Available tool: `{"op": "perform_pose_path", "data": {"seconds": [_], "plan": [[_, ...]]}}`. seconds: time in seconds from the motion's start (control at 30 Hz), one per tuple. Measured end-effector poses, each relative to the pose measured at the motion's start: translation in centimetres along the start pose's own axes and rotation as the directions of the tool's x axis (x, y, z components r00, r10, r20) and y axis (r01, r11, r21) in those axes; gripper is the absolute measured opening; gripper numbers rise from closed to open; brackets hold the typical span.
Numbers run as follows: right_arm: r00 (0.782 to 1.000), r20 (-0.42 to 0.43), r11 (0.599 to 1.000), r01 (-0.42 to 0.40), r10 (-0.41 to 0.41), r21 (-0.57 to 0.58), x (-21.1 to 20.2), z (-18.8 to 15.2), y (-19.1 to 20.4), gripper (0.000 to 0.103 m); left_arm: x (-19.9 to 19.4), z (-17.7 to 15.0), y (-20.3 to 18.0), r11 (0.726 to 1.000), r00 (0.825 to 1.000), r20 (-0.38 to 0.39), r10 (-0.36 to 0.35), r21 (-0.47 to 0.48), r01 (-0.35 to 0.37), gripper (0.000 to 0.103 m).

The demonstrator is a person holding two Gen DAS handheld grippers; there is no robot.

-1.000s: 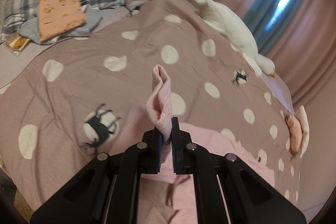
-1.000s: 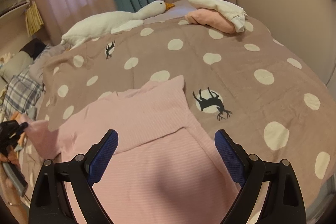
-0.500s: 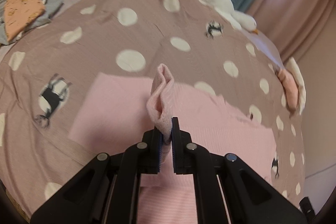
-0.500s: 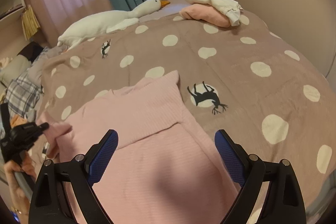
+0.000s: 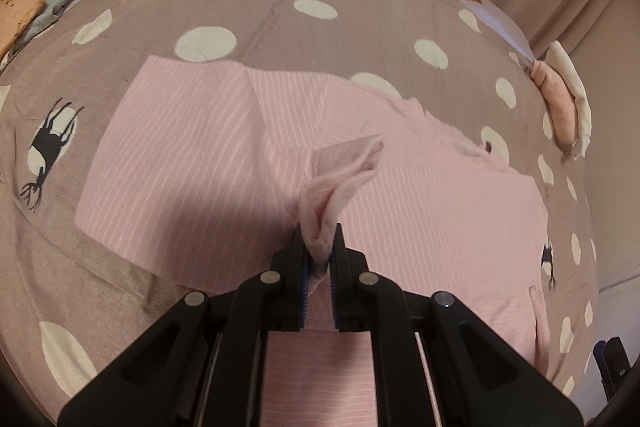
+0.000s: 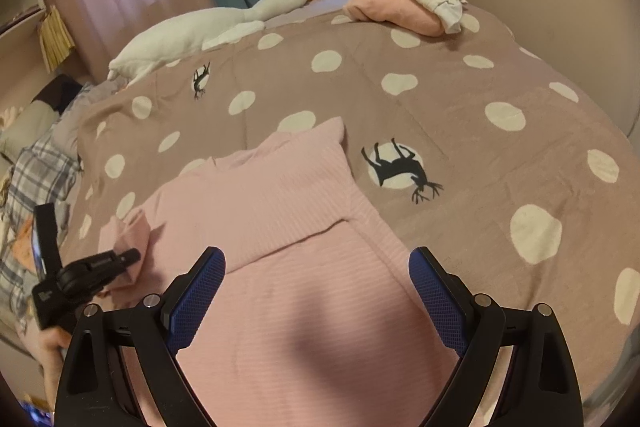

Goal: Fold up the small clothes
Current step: 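Carry the sleeve across the shirt body with the left tool, release, then reach the right tool to the shirt side edge and close on it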

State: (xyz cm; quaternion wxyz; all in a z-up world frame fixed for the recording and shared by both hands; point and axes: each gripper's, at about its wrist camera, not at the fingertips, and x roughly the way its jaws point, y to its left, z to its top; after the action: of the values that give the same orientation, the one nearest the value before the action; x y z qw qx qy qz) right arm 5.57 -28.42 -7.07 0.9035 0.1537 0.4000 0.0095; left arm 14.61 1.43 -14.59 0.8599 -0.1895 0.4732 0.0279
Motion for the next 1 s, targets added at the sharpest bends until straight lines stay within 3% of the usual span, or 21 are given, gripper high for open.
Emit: {"op": "perform_pose_path", "data": {"seconds": [0.07, 0.17, 0.23, 0.33, 0.5, 0.7, 1.0], "plan": [[1.0, -0.008, 1.0, -0.005, 0.005, -0.003, 0.2, 0.0, 0.1, 0.093, -0.1, -0.1, -0.2, 1.0, 1.0, -0.008, -0.009, 0.017, 0.009, 0.012], [1.0, -0.014, 1.0, -0.011, 0.011, -0.012, 0.5, 0.0, 0.4, 0.093, -1.0, -0.1, 0.0, 0.998, 0.999, -0.006, -0.053, 0.018, 0.053, 0.03], [0.999, -0.022, 1.0, -0.023, 0.023, -0.016, 0.7, 0.1, 0.8, 0.093, -2.2, -0.1, 0.1, 0.997, 0.997, 0.014, -0.076, 0.018, 0.076, 0.047], [0.999, -0.031, 0.999, -0.043, 0.043, -0.025, 1.1, 0.4, 1.5, 0.093, -4.0, 0.0, 0.6, 0.997, 0.996, 0.051, -0.07, 0.022, 0.069, 0.064], [0.995, -0.045, 0.994, -0.091, 0.088, -0.055, 1.6, 0.9, 3.4, 0.093, -6.6, 0.2, 2.9, 0.999, 0.994, 0.103, -0.034, -0.016, 0.036, 0.075], [0.984, -0.094, 0.981, -0.159, 0.149, -0.114, 3.3, 1.1, 7.1, 0.093, -9.0, 0.2, 7.8, 0.991, 0.987, 0.152, 0.056, -0.129, -0.037, 0.077], [0.935, -0.26, 0.943, -0.29, 0.242, -0.165, 8.6, 0.3, 14.1, 0.093, -10.7, -1.0, 14.2, 0.953, 0.982, 0.139, 0.13, -0.29, -0.085, 0.077]]}}
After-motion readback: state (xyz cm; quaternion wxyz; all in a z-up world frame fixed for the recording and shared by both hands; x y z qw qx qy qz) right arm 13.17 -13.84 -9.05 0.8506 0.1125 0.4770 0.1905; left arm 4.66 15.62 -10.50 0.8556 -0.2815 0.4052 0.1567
